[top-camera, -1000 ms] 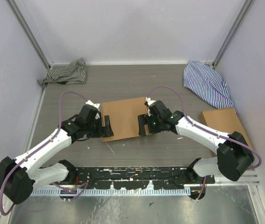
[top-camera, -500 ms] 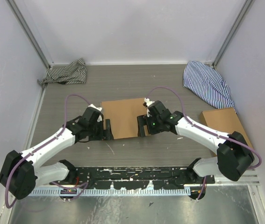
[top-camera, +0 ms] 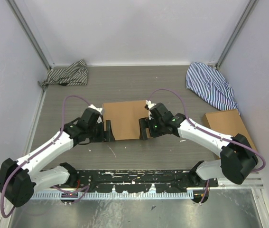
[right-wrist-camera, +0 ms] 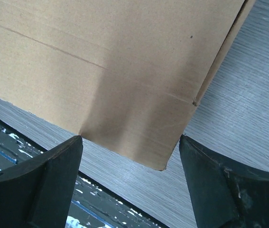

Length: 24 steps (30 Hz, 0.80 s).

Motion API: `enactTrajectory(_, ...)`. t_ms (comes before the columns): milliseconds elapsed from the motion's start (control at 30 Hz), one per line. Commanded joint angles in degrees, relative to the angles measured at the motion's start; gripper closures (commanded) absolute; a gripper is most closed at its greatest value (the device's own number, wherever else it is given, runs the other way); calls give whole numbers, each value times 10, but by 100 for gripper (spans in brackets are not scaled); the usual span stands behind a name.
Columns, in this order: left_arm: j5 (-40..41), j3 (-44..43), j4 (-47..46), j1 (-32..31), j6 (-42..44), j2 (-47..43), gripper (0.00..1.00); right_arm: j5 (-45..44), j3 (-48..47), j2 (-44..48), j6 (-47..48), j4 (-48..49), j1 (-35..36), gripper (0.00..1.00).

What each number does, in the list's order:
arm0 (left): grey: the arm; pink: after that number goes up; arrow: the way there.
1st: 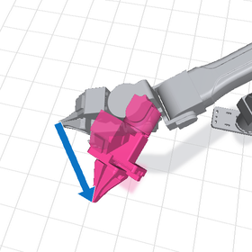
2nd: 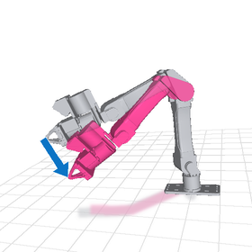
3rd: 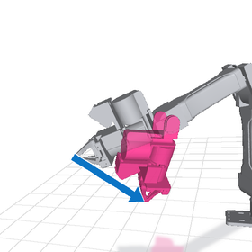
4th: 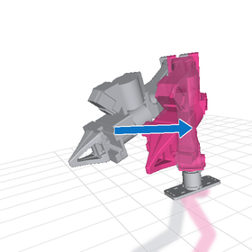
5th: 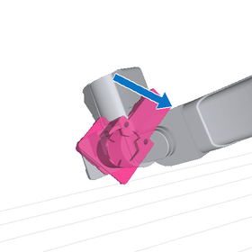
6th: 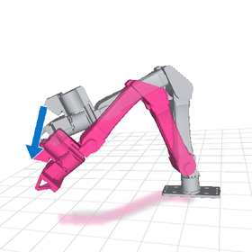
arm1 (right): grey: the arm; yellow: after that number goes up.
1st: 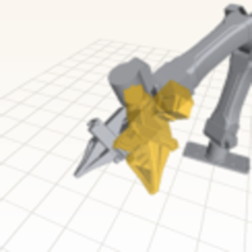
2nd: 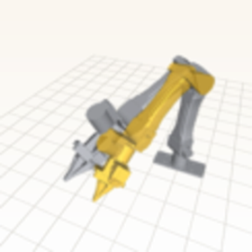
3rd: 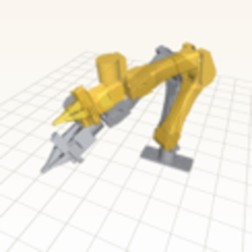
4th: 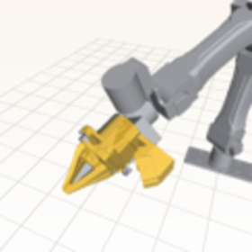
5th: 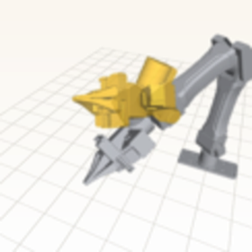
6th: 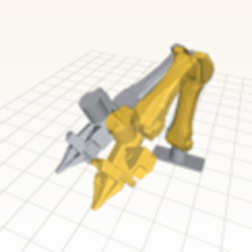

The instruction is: Fold the paper box

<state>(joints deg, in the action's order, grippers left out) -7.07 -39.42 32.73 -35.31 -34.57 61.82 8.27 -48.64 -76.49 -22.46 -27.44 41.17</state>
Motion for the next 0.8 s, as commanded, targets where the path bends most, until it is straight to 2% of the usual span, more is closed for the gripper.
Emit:
enactTrajectory(0,-21,-26,15,-1,5,-16,24,15,-28,24,-3,9,7,13)
enactTrajectory(333,-7,-11,3,-2,12,14,24,1,-14,13,-2,23,7,14)
enactTrajectory(633,-5,0,-19,-2,10,35,25,-2,-10,0,-2,29,7,24)
enactTrajectory(767,-7,-8,-11,-2,9,26,25,8,-17,14,-6,21,7,25)
